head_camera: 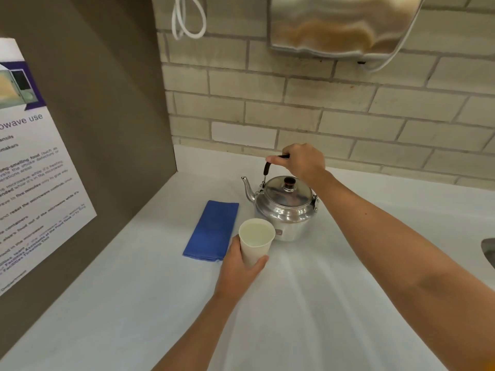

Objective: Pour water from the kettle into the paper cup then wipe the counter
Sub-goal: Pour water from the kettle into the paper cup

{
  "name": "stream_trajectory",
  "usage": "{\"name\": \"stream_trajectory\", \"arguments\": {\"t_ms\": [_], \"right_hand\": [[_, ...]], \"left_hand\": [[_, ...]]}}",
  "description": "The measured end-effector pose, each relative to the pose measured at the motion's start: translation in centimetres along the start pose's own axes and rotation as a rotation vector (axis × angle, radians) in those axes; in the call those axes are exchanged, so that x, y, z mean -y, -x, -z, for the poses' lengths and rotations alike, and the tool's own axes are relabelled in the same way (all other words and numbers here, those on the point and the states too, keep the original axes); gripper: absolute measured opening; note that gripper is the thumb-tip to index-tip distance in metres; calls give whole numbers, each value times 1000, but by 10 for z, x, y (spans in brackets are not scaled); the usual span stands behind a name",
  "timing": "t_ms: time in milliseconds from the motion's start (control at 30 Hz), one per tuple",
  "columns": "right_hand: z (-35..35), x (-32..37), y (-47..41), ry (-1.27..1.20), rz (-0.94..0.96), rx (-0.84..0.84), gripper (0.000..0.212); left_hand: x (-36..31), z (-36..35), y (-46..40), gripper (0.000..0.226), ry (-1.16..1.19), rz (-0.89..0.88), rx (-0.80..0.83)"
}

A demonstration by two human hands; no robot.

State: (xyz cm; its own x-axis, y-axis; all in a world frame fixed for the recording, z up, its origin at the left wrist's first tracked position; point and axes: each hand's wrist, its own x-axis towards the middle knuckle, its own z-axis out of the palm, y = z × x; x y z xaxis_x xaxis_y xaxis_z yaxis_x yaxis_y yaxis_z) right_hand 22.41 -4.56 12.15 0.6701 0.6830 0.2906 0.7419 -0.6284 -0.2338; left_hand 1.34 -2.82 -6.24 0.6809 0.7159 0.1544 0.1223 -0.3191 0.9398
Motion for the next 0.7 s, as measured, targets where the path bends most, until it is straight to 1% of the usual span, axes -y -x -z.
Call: {"name": "stream_trajectory", "arguments": {"t_ms": [233,400,700], "right_hand": [[-11,-4,-7,-26,-31,23,54],[-20,-10,-5,-34,-12,40,54],[-28,-14,-6,-30,21,-35,54]], "left_hand": [[-1,0,0,67,-8,8,6],[-1,1,1,65,-2,10,14],[-3,1,1,66,4,9,12]]}}
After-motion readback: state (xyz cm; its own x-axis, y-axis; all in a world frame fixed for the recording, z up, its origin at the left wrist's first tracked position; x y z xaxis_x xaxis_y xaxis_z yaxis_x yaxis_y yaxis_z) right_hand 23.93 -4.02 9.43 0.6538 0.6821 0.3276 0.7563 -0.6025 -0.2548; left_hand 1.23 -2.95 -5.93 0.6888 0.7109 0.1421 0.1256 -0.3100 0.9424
